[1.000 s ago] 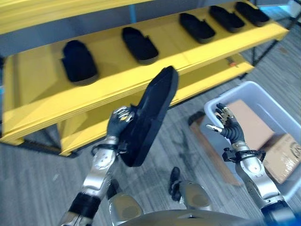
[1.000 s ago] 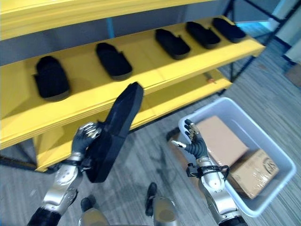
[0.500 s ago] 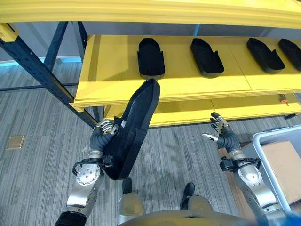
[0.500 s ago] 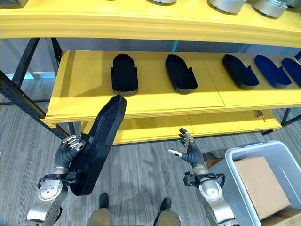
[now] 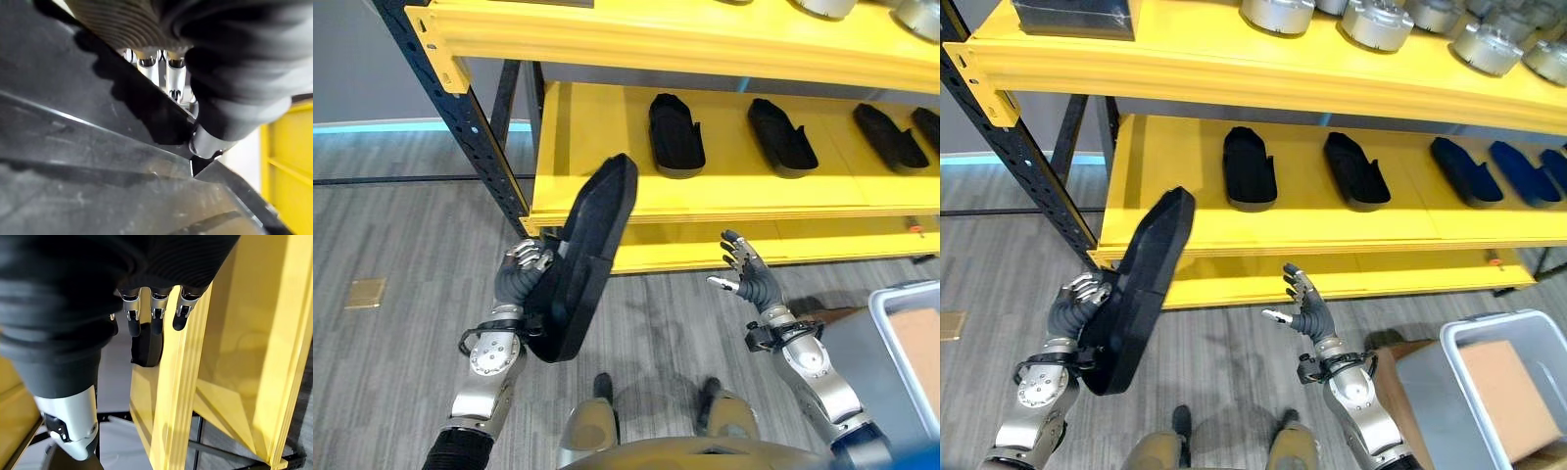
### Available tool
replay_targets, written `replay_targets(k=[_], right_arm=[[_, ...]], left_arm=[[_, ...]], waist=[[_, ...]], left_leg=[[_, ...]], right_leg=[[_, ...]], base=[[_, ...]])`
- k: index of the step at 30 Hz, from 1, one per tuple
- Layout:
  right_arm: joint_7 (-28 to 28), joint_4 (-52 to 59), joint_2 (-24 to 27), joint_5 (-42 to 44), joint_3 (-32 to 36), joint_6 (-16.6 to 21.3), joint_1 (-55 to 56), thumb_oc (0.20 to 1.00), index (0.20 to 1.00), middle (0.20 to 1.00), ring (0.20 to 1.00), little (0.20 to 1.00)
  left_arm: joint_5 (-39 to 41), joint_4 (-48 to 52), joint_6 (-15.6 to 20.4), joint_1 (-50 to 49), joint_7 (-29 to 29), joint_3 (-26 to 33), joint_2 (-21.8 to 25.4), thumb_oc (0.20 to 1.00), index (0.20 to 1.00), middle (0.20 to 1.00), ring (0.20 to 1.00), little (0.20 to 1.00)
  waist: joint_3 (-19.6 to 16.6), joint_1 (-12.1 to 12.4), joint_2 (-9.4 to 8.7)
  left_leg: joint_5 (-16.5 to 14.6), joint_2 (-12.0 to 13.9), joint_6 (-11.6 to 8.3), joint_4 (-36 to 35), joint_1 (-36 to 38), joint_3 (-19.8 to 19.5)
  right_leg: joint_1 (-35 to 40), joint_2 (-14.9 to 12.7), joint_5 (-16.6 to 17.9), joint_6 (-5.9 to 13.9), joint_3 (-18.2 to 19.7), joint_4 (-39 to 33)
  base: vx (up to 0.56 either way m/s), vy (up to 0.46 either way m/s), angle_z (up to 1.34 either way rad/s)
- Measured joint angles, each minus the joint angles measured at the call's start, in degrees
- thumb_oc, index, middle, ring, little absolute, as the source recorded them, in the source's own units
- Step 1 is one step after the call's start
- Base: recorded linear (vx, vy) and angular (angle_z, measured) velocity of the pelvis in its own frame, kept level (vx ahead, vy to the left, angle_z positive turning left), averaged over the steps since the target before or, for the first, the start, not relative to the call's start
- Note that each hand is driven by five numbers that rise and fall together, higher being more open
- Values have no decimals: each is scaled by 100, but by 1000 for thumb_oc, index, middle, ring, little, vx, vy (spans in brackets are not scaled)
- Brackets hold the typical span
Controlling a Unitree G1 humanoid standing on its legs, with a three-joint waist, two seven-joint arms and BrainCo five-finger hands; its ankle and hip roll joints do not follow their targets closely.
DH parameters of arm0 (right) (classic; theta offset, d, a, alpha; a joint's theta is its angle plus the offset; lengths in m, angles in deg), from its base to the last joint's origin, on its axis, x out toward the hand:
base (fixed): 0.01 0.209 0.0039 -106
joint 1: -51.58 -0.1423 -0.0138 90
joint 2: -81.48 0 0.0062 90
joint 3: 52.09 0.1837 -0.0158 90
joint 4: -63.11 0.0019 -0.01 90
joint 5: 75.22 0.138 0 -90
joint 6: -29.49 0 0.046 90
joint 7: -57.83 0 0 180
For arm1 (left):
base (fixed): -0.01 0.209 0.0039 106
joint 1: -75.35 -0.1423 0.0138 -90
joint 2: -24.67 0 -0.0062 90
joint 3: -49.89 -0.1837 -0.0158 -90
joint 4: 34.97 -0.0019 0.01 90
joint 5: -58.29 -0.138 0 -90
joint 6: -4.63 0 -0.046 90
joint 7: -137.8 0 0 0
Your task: Move parts from the plastic box to the shelf.
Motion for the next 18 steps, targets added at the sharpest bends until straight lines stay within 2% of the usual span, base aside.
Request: replay_targets(k=[2,4,5,7,9,11,14,18], right_arm=[[-17,1,54,4,25,-4,46,1000,1000,1000,1000,1000],[-40,4,69,4,71,-6,171,1000,1000,1000,1000,1000],[-68,4,84,4,137,-23,244,1000,1000,1000,1000,1000],[-75,1,88,1,157,-25,237,1000,1000,1000,1000,1000],[-64,-11,88,2,285,-25,185,1000,1000,1000,1000,1000],[-35,-10,101,3,593,-23,169,1000,1000,1000,1000,1000],[-19,-39,96,4,629,-25,198,1000,1000,1000,1000,1000],[-23,-43,98,6,620,-26,212,1000,1000,1000,1000,1000]], left_arm=[[-13,-51,-5,-10,-3,-118,-74,200,200,200,200,200],[-74,-48,-6,-71,-21,-179,-147,200,200,200,200,200],[-73,-12,-7,-132,-19,-206,-188,200,200,200,200,200],[-69,52,-6,-243,-18,-128,-138,200,200,200,200,200],[-52,50,-26,-288,-18,-79,-156,200,200,200,200,200],[-53,172,-25,-338,-75,-167,-186,200,200,200,200,200],[-52,178,-29,-276,-124,-160,-193,200,200,200,200,200],[-52,178,-31,-282,-156,-184,-204,200,200,200,200,200]], waist=[[-39,-54,-40],[-76,-34,-20],[-127,-23,-30],[-217,43,-139],[-229,15,-128],[-309,-3,-69],[-392,-82,-68],[-411,-146,-41]], left_leg=[[4,-211,-6,-100,66,-75],[-1,-323,-1,-176,166,-216],[9,-366,10,-222,241,-321],[14,-402,30,-223,238,-328],[12,-361,22,-216,269,-350],[-72,-147,-110,-233,494,-296],[-109,-61,-167,-330,541,-302],[-118,21,-238,-337,554,-305]], right_leg=[[30,120,164,-161,336,-280],[207,123,277,-320,418,-361],[483,150,361,-304,446,-576],[775,129,554,-390,431,-820],[1020,198,630,-511,397,-1138],[1285,417,562,-595,381,-1219],[1288,510,441,-721,379,-1221],[1305,583,411,-774,381,-1221]], base=[[142,-143,38],[147,-162,49],[169,-145,48],[157,-116,23],[132,-105,18],[155,-149,3],[84,-92,0],[50,-76,-2]])
